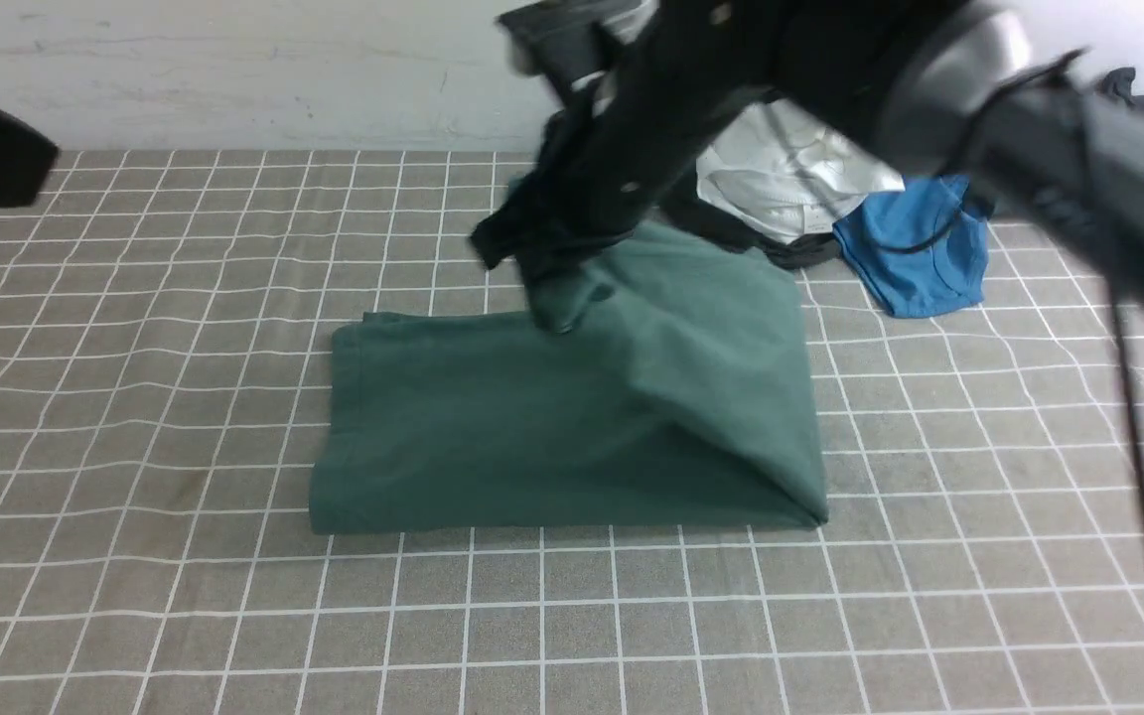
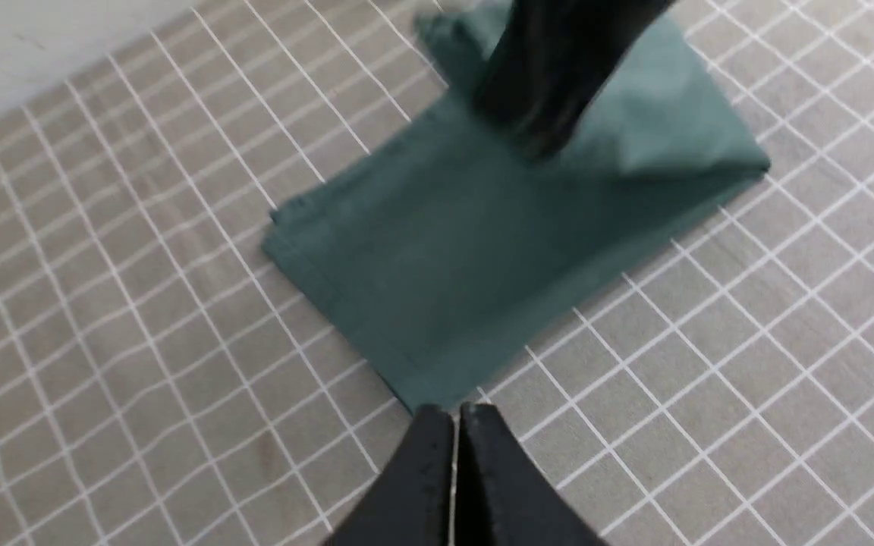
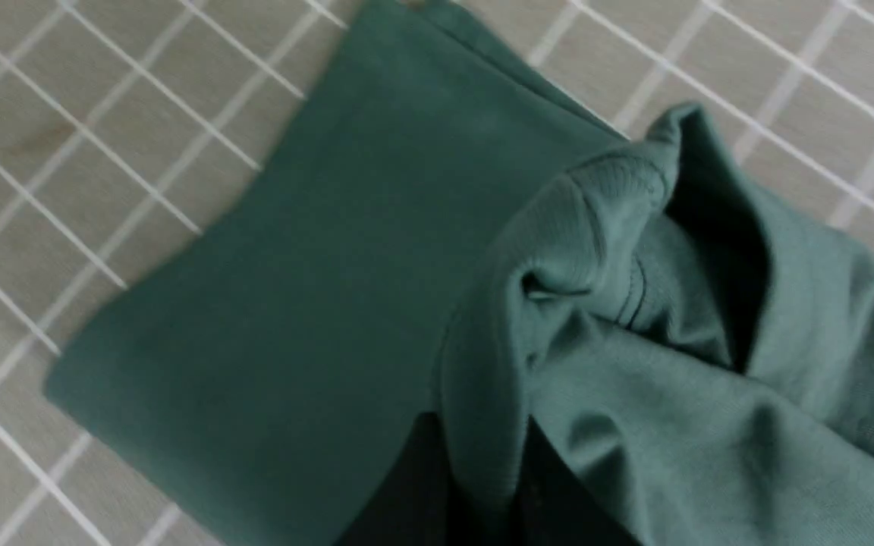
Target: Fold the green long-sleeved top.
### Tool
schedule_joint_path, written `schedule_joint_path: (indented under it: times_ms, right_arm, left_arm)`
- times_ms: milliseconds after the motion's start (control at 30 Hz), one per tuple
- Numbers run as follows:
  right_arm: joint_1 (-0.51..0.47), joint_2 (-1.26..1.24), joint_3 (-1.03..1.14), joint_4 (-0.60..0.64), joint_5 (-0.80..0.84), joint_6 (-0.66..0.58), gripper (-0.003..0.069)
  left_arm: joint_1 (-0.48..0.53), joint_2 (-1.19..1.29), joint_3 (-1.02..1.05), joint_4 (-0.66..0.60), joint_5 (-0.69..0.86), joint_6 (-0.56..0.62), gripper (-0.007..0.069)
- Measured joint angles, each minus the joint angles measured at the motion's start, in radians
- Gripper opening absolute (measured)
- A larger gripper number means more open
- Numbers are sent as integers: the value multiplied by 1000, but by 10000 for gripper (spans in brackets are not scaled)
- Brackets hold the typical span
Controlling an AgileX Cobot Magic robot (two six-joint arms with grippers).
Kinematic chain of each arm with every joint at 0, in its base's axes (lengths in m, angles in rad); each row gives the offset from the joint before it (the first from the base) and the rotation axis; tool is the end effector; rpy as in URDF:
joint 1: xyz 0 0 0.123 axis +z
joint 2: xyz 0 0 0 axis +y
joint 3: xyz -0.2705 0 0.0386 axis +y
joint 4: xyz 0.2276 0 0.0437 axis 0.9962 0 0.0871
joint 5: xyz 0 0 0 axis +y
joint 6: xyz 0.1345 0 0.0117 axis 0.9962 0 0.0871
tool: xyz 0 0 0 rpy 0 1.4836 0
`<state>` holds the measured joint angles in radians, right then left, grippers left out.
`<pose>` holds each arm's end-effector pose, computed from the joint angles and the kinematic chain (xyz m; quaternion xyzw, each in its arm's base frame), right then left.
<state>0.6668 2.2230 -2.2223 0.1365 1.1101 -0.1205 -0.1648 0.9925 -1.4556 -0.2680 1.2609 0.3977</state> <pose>0.3769 0.3176 0.2439 -0.3567 0.8920 0.1372 0.2415 0.1606 -0.0612 0.4272 0.2654 0.8609 -0.0837 0.4258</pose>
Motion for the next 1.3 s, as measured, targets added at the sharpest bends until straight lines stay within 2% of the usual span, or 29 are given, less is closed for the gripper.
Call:
schedule_joint_path:
  times_ms: [167,333,400,433,500,600,633,667,700,767,867,933,967,1000,1033,1067,1133,1200,1300]
  right_arm:
    - [48,165,-163,19,-27,89,38]
    - [50,299,-308,127,-28,129,67]
    - [49,317,-341,163,-17,115,136]
    - [49,319,-345,163,-14,113,136]
    - [48,320,-405,173,44,95,253]
    - [42,320,-506,148,126,86,380]
    - [40,320,-513,148,129,86,387]
    - [32,304,-550,121,143,92,436]
    - [23,286,-561,114,147,103,454]
    - [0,238,-567,114,153,113,463]
    - [-25,159,-547,142,158,104,421]
    - [-31,44,-480,155,158,70,326]
    - [-31,44,-480,155,158,70,316]
    - [-30,-36,-408,148,158,43,232]
    - [-30,-57,-387,146,158,36,221]
    - [-29,-139,-291,126,158,12,122]
    - [-29,-232,-166,101,158,-11,48]
    - [-29,-323,-31,65,158,-38,6]
    - [-29,-477,201,38,158,-75,-11]
  left_arm:
    - [0,-65,0,16,7,-8,-7]
    - [0,-128,39,20,16,-14,-7]
    - [0,-153,88,26,17,-15,-7]
    - [0,-155,92,27,18,-15,-7]
    - [0,-182,157,40,18,-11,-7]
    - [0,-241,245,56,-21,-6,-7]
    - [0,-241,251,57,-21,-6,-7]
    - [0,-286,301,66,-47,-6,-7]
    - [0,-332,348,76,-62,-9,-7]
    - [0,-433,440,112,-90,-41,-7]
    - [0,-558,547,165,-133,-114,-7]
    - [0,-648,641,205,-187,-179,-7]
    - [0,-673,657,215,-198,-190,-7]
    - [0,-728,708,231,-235,-218,-7]
    - [0,-735,721,233,-240,-221,-7]
    - [0,-785,769,246,-279,-238,-7]
    - [0,-830,811,252,-312,-248,-7]
    - [0,-863,841,253,-329,-250,-7]
    - [0,-881,881,253,-337,-250,-7]
